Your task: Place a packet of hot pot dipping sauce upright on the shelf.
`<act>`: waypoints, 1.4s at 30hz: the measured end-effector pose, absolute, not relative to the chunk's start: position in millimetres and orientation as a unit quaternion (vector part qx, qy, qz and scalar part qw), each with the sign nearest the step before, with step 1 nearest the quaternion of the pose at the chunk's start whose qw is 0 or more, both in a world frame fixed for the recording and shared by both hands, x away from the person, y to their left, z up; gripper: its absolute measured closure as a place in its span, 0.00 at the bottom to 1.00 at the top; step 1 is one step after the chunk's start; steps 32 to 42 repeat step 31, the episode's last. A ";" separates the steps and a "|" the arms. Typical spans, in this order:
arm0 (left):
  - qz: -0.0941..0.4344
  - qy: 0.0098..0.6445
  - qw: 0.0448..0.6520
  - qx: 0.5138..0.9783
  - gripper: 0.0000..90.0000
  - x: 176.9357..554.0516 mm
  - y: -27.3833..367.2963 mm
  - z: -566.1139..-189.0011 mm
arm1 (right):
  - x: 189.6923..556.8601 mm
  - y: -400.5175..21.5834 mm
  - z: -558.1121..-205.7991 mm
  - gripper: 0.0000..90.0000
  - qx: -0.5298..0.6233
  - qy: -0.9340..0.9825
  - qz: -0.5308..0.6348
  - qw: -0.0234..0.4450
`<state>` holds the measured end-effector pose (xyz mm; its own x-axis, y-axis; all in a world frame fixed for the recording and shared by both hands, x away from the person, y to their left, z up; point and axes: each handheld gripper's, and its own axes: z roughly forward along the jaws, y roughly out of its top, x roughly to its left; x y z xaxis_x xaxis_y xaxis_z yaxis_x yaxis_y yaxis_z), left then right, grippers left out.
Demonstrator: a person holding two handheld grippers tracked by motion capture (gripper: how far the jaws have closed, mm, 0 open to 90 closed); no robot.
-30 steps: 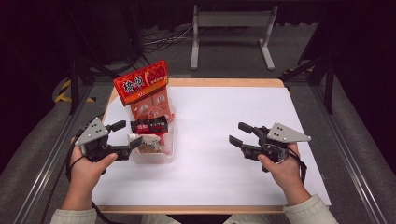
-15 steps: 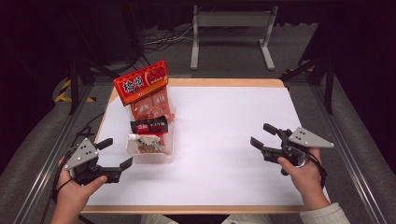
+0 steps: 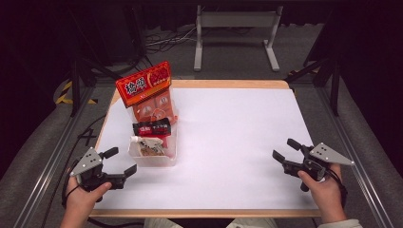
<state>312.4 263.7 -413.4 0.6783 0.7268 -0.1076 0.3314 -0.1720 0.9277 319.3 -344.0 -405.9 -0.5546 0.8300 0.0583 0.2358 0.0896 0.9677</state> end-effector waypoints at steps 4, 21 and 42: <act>0.172 0.352 0.548 0.739 0.07 314.0 262.7 -420.2 | 316.4 -348.7 -419.5 0.25 0.388 0.699 0.535 0.274; 0.171 0.337 0.551 0.744 0.07 324.4 258.4 -432.0 | 308.6 -353.7 -441.0 0.23 0.386 0.726 0.502 0.269; 0.176 0.336 0.543 0.749 0.07 324.3 255.2 -431.7 | 309.0 -352.9 -439.8 0.23 0.387 0.726 0.503 0.265</act>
